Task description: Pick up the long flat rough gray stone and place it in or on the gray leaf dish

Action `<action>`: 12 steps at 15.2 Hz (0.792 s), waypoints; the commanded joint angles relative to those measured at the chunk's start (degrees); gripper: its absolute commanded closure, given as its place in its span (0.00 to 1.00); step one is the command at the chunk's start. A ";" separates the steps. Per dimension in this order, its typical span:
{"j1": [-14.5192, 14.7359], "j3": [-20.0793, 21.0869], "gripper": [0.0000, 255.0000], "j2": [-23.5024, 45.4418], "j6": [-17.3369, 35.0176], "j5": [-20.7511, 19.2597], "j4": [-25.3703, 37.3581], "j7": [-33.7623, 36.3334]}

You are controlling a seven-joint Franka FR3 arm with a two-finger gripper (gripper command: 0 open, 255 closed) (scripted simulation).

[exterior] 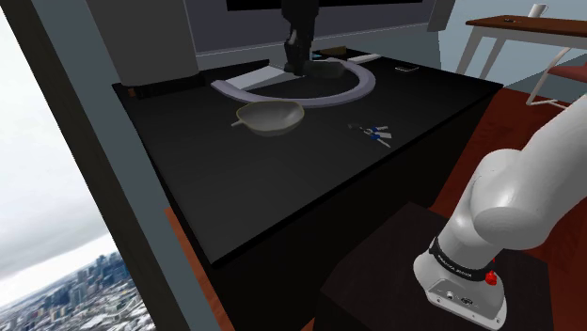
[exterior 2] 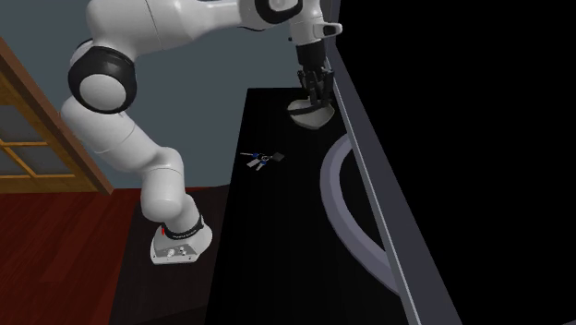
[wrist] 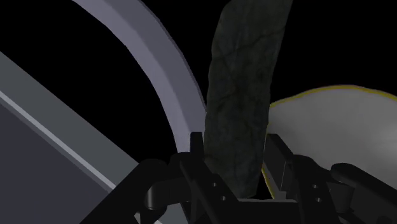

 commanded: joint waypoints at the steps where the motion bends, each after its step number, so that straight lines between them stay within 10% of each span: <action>1: 0.75 2.01 1.00 2.99 -1.31 -0.24 3.42 2.64; 8: 5.03 8.39 1.00 15.96 -7.74 -3.41 19.05 11.93; 12: 5.28 7.71 1.00 14.84 -4.44 -3.00 14.63 12.65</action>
